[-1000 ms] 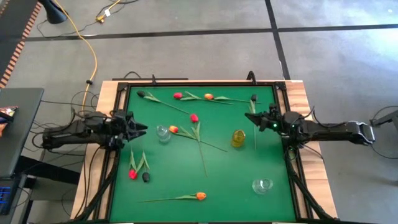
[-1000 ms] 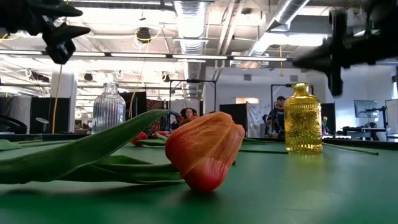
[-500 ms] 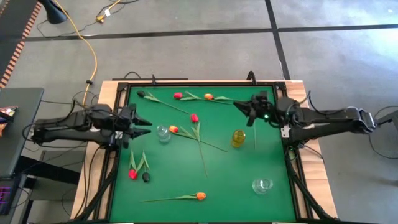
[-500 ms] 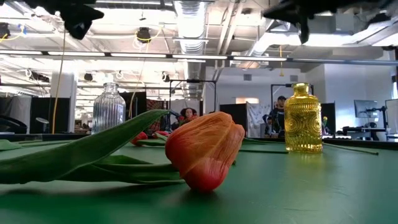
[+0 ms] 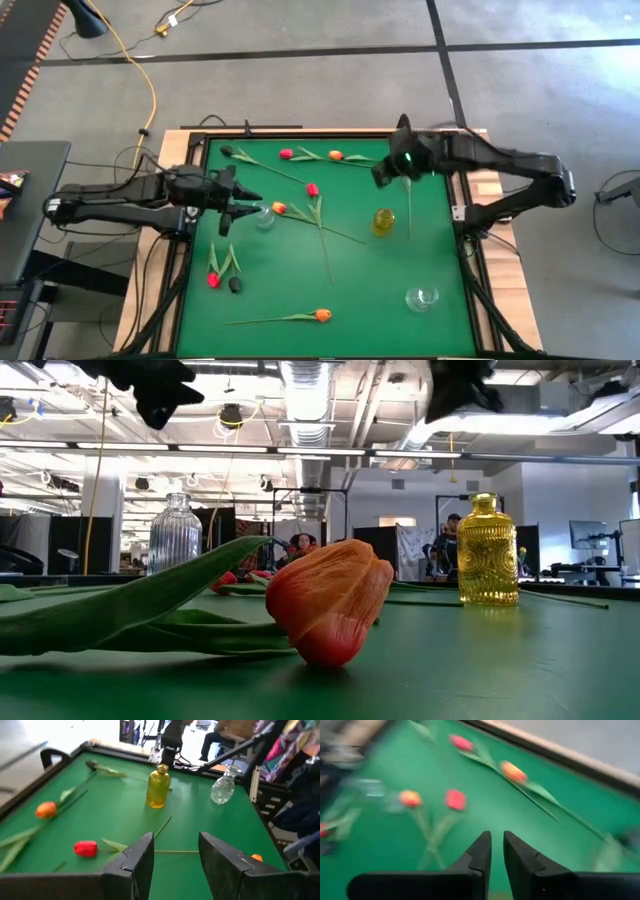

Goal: Sort flowers into vase by color
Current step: Put the top right black tulip into the top transparent vase

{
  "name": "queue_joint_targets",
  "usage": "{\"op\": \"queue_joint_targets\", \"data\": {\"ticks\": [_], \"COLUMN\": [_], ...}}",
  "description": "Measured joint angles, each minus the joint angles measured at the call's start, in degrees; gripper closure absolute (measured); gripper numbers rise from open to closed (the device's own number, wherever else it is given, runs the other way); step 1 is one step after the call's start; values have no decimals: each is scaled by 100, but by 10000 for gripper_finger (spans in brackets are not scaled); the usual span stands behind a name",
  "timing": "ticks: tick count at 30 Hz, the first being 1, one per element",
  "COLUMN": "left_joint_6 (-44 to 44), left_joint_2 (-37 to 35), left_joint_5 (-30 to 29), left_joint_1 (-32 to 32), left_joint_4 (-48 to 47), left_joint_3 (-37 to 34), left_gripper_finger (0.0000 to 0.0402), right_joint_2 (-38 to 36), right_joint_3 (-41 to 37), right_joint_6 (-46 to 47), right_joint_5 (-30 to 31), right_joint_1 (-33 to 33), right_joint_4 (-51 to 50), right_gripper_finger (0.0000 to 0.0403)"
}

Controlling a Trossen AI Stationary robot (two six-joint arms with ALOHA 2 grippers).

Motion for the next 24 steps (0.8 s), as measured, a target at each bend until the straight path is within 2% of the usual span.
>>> {"op": "queue_joint_targets", "data": {"ticks": [3,7,10,13,16,18,24], "left_joint_6": [-393,-750,-792,-813,-802,-779,-809], "left_joint_2": [54,34,-1,-2,20,48,50], "left_joint_5": [0,-131,-408,-934,-1407,-1445,-802], "left_joint_1": [60,160,253,333,427,519,751], "left_joint_4": [5,15,71,263,546,706,870], "left_joint_3": [0,0,0,0,0,0,2], "left_gripper_finger": [260,260,260,260,260,260,260], "right_joint_2": [215,529,759,881,927,913,868], "right_joint_3": [48,-131,-292,-511,-758,-1004,-1930], "right_joint_6": [73,-311,-645,-796,-752,-650,-396], "right_joint_5": [-589,-1299,-1391,-1392,-1396,-1400,-1546], "right_joint_1": [-717,-1621,-2097,-2401,-2511,-2522,-2518], "right_joint_4": [-715,-846,-868,-930,-880,-832,-489], "right_gripper_finger": [291,232,185,155,146,146,149]}}
